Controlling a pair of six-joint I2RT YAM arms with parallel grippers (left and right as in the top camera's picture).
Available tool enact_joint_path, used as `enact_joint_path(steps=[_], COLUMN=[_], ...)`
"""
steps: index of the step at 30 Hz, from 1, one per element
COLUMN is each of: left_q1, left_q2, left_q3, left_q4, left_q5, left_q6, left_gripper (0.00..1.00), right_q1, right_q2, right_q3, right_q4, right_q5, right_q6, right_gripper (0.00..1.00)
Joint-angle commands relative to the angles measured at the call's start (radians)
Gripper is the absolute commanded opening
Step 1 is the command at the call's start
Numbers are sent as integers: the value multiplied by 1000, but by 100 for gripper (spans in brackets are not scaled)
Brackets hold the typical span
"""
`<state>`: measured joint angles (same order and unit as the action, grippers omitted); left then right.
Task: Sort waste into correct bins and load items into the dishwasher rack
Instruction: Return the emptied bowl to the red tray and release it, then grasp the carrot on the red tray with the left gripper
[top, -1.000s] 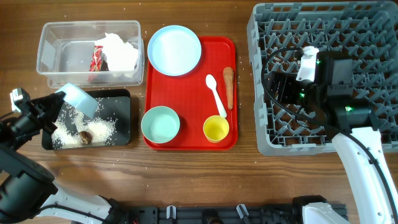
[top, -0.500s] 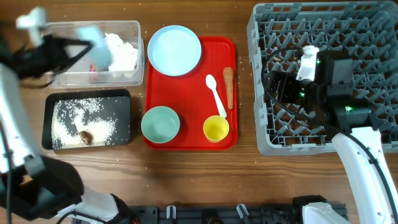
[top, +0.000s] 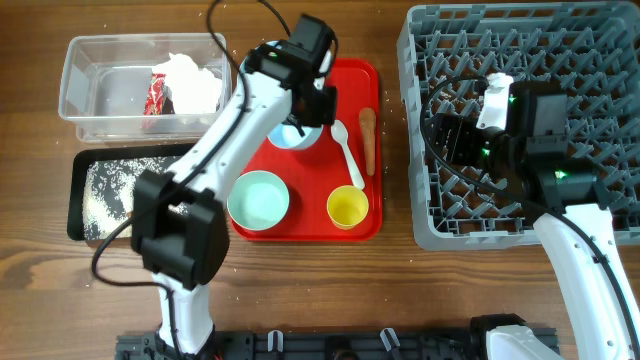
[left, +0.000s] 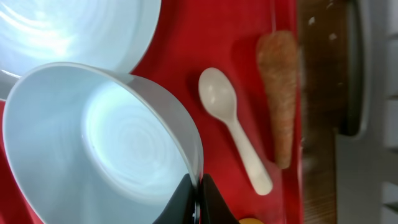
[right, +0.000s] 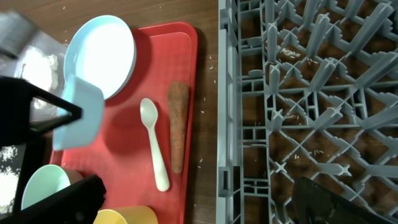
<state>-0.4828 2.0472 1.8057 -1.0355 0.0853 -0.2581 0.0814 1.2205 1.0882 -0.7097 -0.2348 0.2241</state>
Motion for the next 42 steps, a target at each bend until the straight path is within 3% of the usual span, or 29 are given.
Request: enact_joint_path(steps=[1, 7, 11, 19, 24, 27, 35, 42], left_q1=[-26, -30, -30, -28, -28, -29, -33, -86], left_q2=[24, 29, 29, 25, -27, -86, -74, 111], left_q3=[6, -16, -20, -17, 41, 60, 60, 60], left_q4=[-19, -42, -42, -47, -129, -104, 59, 251], left_q5=[-54, -136, -135, -118, -109, -109, -29, 8], left_q6=[-42, -90, -90, -91, -90, -89, -34, 58], left_gripper=[4, 4, 31, 50, 76, 92, 95, 91], right_q1=[-3, -3, -3, -3, -3, -3, -3, -3], right_q2=[1, 1, 1, 1, 1, 1, 1, 1], right_q3=[17, 17, 17, 17, 17, 17, 17, 17], right_q4=[10, 6, 8, 26, 72, 108, 129, 101], right_q5=[10, 9, 12, 31, 25, 23, 29, 69], right_q6=[12, 12, 11, 12, 14, 15, 14, 12], right_gripper=[99, 100, 100, 100, 100, 100, 100, 99])
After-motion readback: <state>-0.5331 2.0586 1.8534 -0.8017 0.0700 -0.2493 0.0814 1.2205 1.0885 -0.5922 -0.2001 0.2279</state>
